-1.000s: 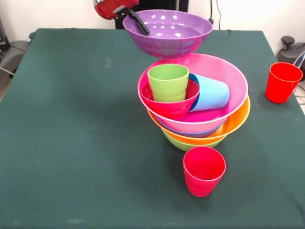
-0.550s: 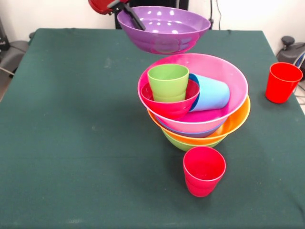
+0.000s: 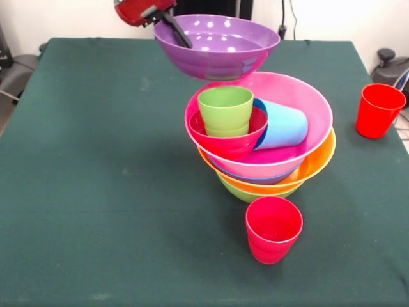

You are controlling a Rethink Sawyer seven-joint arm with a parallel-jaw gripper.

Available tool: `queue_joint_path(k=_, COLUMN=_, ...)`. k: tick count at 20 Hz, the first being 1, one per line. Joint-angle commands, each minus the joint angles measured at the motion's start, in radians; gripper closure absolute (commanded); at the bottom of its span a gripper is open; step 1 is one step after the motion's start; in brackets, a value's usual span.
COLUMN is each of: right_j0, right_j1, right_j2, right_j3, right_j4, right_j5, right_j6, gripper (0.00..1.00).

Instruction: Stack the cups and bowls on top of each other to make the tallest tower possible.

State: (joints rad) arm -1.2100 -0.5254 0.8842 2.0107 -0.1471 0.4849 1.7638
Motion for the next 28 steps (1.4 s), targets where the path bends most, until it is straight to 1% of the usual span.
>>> queue_joint_path(k=1, right_j0=0.065, right_j1=0.087, right_j2=-0.024, right_j3=-0.120, right_j4=-0.001, right_j5=0.031, right_j6=-0.007, gripper=1.00)
queue_joint_path(k=9, right_j0=0.077, right_j1=0.111, right_j2=-0.032, right_j3=-0.145, right_j4=-0.006, right_j5=0.041, right_j6=-0.005, gripper=1.00)
queue_joint_path(k=12, right_j0=0.085, right_j1=0.124, right_j2=-0.032, right_j3=-0.152, right_j4=0.009, right_j5=0.066, right_j6=0.001, gripper=1.00)
queue_joint_path(k=21, right_j0=0.086, right_j1=0.146, right_j2=-0.014, right_j3=-0.161, right_j4=0.008, right_j5=0.072, right_j6=-0.011, gripper=1.00)
queue_joint_path(k=25, right_j0=0.091, right_j1=0.147, right_j2=-0.022, right_j3=-0.167, right_j4=0.022, right_j5=0.117, right_j6=-0.009, gripper=1.00)
queue_joint_path(k=28, right_j0=0.096, right_j1=0.136, right_j2=-0.034, right_j3=-0.165, right_j4=0.040, right_j5=0.155, right_j6=0.011, gripper=1.00)
